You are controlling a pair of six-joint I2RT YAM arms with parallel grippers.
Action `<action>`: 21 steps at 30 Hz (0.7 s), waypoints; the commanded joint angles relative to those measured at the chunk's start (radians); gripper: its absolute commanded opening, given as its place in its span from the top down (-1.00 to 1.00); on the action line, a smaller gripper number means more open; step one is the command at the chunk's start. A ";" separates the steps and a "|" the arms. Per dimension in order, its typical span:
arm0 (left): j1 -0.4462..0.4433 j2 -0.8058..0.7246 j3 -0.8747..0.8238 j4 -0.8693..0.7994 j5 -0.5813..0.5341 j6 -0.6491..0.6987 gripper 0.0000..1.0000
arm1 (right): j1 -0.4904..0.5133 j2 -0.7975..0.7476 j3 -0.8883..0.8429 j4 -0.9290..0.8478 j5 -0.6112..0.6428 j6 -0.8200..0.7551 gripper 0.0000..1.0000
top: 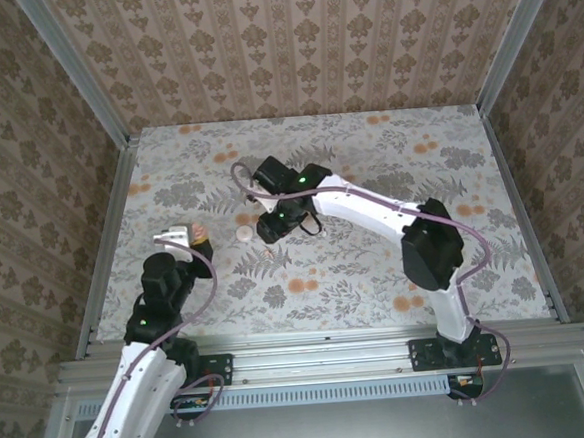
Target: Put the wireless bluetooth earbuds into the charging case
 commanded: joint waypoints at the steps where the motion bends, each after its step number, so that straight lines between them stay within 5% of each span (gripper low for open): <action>1: 0.045 -0.012 0.044 -0.059 -0.023 -0.052 0.59 | 0.009 0.081 0.087 -0.101 0.050 -0.014 0.14; 21: 0.194 0.077 0.079 -0.095 0.072 -0.086 0.59 | 0.055 0.400 0.396 -0.296 0.137 -0.008 0.14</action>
